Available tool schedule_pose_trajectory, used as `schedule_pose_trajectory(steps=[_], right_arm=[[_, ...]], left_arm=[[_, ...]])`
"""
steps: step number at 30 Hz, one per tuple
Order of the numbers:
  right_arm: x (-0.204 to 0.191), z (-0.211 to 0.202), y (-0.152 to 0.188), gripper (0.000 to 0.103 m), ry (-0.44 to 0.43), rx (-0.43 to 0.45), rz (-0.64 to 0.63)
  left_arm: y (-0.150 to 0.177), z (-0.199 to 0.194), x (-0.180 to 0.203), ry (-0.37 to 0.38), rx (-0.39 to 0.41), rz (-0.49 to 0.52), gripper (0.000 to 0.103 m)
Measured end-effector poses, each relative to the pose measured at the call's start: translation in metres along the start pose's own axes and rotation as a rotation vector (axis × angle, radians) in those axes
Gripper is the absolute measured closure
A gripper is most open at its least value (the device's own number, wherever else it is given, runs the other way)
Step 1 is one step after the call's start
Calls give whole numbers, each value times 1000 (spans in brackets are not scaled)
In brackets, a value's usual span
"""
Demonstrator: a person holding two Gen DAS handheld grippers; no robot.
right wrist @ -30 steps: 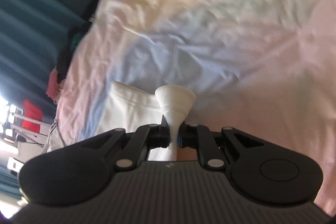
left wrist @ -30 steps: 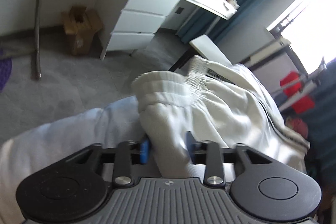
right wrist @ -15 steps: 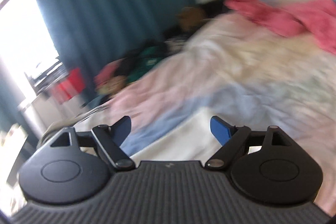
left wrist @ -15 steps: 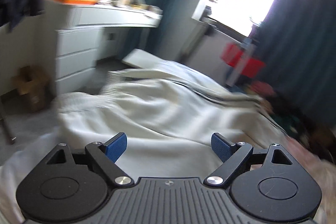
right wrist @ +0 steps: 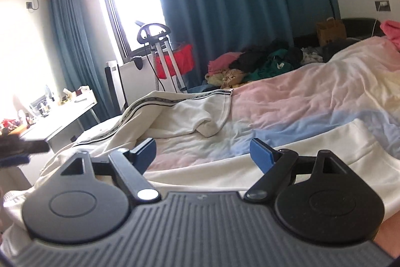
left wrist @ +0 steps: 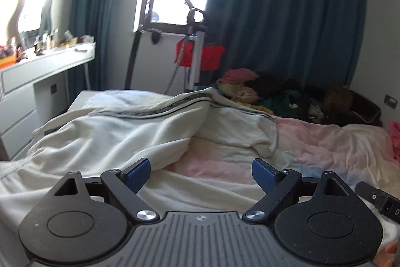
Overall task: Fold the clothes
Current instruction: 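Withdraw both open tools and hover over the folded trousers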
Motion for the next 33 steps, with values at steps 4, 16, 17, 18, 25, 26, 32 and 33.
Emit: schedule_pose_trajectory(steps=[4, 16, 17, 18, 25, 26, 32, 33], right_arm=[[-7, 8, 7, 19, 7, 28, -33], [-15, 45, 29, 19, 32, -34, -73], [-15, 47, 32, 19, 32, -47, -75], [-15, 49, 34, 19, 31, -61, -73], [-17, 54, 36, 18, 58, -56, -51], [-20, 55, 32, 18, 54, -43, -49], [-32, 116, 10, 19, 10, -71, 116], [-32, 134, 9, 19, -3, -81, 155]], left_arm=[[13, 15, 16, 15, 18, 32, 13], [37, 39, -4, -2, 8, 66, 13], [37, 38, -7, 1, 6, 66, 13], [37, 37, -9, 2, 7, 66, 13], [42, 24, -22, 7, 3, 38, 13], [42, 22, -23, 7, 4, 27, 13], [38, 25, -44, 16, 4, -90, 13], [39, 26, -50, 23, 1, -121, 12]])
Point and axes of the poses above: each gripper's, at about its wrist camera, not at the fingertips, and z roughly the way its jaws point, x to its right, y to its underside, the point moved 2 cm from there along z, roughly the way its jaws point
